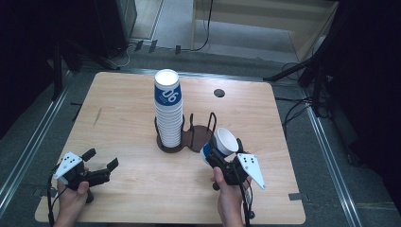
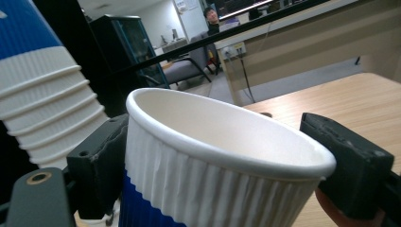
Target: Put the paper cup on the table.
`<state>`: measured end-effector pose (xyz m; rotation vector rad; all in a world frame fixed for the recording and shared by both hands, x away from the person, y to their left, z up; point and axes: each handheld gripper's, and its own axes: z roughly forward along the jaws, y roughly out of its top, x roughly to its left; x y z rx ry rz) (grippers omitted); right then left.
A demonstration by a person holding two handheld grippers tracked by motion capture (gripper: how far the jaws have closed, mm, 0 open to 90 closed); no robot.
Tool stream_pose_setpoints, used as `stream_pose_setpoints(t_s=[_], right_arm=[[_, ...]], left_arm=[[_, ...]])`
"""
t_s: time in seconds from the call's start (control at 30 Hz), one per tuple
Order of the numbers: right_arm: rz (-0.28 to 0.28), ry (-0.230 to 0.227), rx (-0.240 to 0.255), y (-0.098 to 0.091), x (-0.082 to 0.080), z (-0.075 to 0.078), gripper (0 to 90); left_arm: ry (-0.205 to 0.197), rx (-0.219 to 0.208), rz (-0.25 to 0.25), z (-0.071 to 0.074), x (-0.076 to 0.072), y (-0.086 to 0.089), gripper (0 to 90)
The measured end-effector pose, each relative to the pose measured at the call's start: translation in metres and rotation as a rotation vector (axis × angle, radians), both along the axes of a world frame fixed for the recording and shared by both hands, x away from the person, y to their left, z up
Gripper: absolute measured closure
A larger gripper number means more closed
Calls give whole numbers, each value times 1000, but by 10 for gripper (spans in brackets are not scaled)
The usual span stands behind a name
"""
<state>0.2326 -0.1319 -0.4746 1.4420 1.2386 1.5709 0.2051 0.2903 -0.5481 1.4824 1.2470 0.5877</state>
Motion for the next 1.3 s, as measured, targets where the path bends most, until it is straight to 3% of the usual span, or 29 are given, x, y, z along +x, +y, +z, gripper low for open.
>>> stream_pose_setpoints(t_s=[0.13,0.37,0.8,0.93,1.13,1.3], right_arm=[[-16,-5,-26,-6,3,-1,138],[-58,-7,-98,-20,15,-1,137],[-111,-3,-131,-35,43,1,137],[-132,-36,-155,-36,52,0,135],[-162,-22,-183,-40,70,-2,134],[-161,-43,-181,-44,83,-9,135]], left_arm=[[-4,14,0,0,0,-2,0],[-4,-8,-4,0,0,2,0],[-5,-12,-20,0,-1,1,0],[-5,-12,-21,0,-1,1,0],[-4,-15,-20,0,-2,2,0],[-5,-12,-20,0,-2,2,0]])
